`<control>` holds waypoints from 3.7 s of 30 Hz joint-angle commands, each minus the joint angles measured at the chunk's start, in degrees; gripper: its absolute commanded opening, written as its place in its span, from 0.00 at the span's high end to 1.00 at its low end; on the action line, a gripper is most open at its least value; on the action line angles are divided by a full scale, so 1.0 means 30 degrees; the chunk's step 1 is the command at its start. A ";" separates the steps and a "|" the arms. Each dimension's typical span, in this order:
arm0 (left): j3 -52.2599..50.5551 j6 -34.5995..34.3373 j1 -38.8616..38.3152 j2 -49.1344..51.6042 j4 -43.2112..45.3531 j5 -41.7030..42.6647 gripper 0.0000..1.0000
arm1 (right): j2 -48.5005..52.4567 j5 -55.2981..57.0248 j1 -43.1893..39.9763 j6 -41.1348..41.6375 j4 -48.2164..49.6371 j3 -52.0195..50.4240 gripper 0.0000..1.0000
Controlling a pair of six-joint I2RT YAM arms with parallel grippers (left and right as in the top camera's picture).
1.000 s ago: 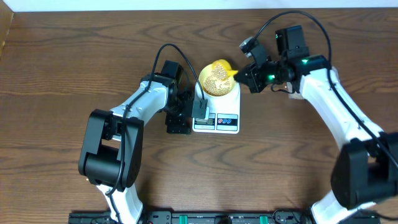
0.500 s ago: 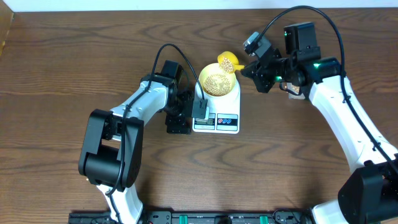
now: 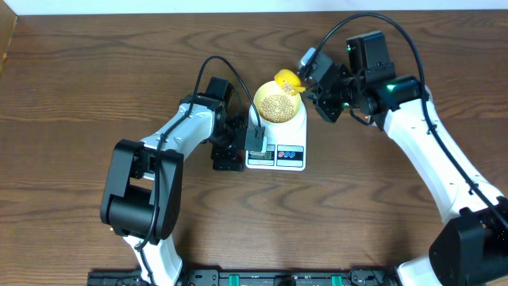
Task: Scoop item into bowl and weigh 50g on scale
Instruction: 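Carry the scoop over the bowl and tilt to pour with right gripper, then move the empty scoop with the right gripper back to the soybean tub, then lower the scoop into the soybeans with the right gripper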
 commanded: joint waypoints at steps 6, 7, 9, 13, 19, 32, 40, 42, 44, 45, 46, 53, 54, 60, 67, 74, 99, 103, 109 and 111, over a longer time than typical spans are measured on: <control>-0.0219 0.0262 -0.0168 0.0219 -0.0109 0.0393 0.02 | 0.0328 0.0270 0.0780 -0.2353 0.0058 0.0240 0.99; -0.0219 0.0262 -0.0168 0.0219 -0.0109 0.0393 0.02 | 0.0328 0.0270 0.0780 -0.2419 0.0073 0.0240 0.99; -0.0219 0.0262 -0.0168 0.0219 -0.0109 0.0386 0.02 | 0.0328 0.0277 0.0780 -0.2412 0.0080 0.0240 0.99; -0.0219 0.0262 -0.0168 0.0219 -0.0109 0.0393 0.02 | 0.0328 0.0270 0.0780 -0.2419 0.0073 0.0240 0.99; -0.0219 0.0262 -0.0168 0.0219 -0.0109 0.0393 0.02 | 0.0328 0.0262 0.0780 -0.3206 0.0073 0.0240 0.99; -0.0219 0.0262 -0.0168 0.0226 -0.0109 0.0393 0.02 | 0.0168 -0.0146 0.0619 -0.0816 0.1260 0.0262 0.99; -0.0219 0.0262 -0.0168 0.0219 -0.0109 0.0393 0.02 | -0.1260 -0.0255 -0.1654 0.5056 0.1144 0.2135 0.99; -0.0219 0.0262 -0.0168 0.0219 -0.0109 0.0393 0.02 | -0.1282 0.0146 -0.2463 0.5202 -0.1428 0.3803 0.99; -0.0219 0.0262 -0.0168 0.0219 -0.0109 0.0393 0.02 | -0.1231 0.1231 -0.3096 0.5195 -0.3934 0.5136 0.99; -0.0219 0.0262 -0.0168 0.0219 -0.0109 0.0393 0.02 | -0.1231 0.2135 -0.3446 0.5195 -0.5275 0.5763 0.99; -0.0219 0.0262 -0.0168 0.0219 -0.0109 0.0393 0.02 | -0.1231 0.2973 -0.3752 0.5202 -0.6309 0.6193 0.99; -0.0219 0.0262 -0.0168 0.0219 -0.0109 0.0393 0.02 | -0.1115 0.6200 -0.5916 0.5508 -1.1154 0.7016 0.99; -0.0219 0.0262 -0.0168 0.0219 -0.0109 0.0393 0.02 | -0.1013 0.6550 -0.6200 0.5821 -1.1468 0.7016 0.99; -0.0219 0.0262 -0.0168 0.0219 -0.0109 0.0393 0.02 | 0.0459 0.7322 -0.7548 0.6331 -1.1876 0.7016 0.99; -0.0219 0.0262 -0.0168 0.0219 -0.0109 0.0393 0.02 | 0.3140 0.7322 -0.8364 0.6324 -1.1730 0.7016 0.99; -0.0219 0.0262 -0.0168 0.0219 -0.0109 0.0393 0.02 | 0.5056 0.8116 -0.8663 0.6251 -1.0331 0.7016 0.99; -0.0219 0.0262 -0.0168 0.0219 -0.0109 0.0393 0.02 | 0.6011 0.6317 -0.8663 0.6696 -1.0958 0.6907 0.99; -0.0219 0.0262 -0.0168 0.0219 -0.0109 0.0393 0.02 | 0.6011 0.6317 -0.8663 0.6696 -1.0076 0.6907 0.99; -0.0219 0.0262 -0.0168 0.0219 -0.0109 0.0393 0.02 | 0.6011 0.6331 -0.8655 0.6878 -1.1402 0.6900 0.99; -0.0219 0.0262 -0.0168 0.0219 -0.0109 0.0393 0.02 | 0.6011 0.6324 -0.8655 0.7337 -1.1970 0.6900 0.99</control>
